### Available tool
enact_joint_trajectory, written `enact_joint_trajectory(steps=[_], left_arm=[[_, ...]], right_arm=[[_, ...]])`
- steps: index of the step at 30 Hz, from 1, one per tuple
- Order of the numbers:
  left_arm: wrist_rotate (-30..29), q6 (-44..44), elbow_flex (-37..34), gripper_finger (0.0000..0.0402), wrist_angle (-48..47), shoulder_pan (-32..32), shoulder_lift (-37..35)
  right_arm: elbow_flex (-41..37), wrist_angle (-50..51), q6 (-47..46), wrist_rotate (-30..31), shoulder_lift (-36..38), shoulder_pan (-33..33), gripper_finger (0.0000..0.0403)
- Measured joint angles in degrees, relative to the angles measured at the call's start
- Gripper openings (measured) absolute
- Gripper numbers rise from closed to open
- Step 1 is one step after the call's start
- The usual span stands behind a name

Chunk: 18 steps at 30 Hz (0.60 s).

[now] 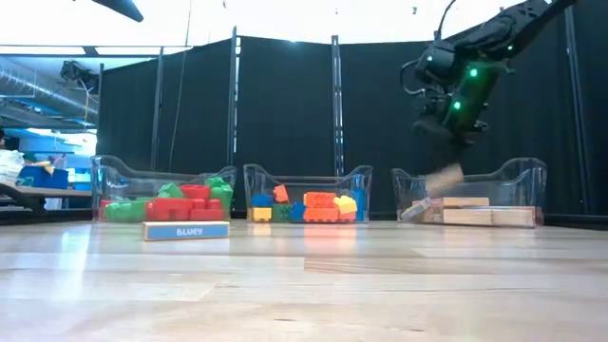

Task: Sort blocks by size
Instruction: Put the brown wooden block into the right transparent bin

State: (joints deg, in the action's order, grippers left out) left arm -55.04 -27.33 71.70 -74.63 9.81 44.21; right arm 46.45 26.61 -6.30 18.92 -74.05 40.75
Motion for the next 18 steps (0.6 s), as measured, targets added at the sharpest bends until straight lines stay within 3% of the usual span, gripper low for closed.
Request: enact_joint_trajectory(steps=[4, 8, 13, 18], left_arm=[[-0.01, 0.02, 0.0, 0.0004, -0.02, -0.01, 0.0], [-0.01, 0.02, 0.0, 0.0004, -0.04, 0.01, 0.0], [-0.03, 0.05, 0.0, 0.0004, -0.09, -0.01, 0.0], [-0.03, 0.06, 0.0, 0.0004, -0.11, 0.01, 0.0]], right_arm=[[0.18, -0.78, -1.79, 0.56, 0.72, -0.22, 0.0206], [1.74, -0.61, -2.71, -4.17, 2.21, -0.49, 0.0257], [5.29, -12.94, -1.21, -23.87, 4.4, -6.61, 0.0258], [5.43, -21.87, 6.64, -26.03, 0.37, -20.05, 0.0245]])
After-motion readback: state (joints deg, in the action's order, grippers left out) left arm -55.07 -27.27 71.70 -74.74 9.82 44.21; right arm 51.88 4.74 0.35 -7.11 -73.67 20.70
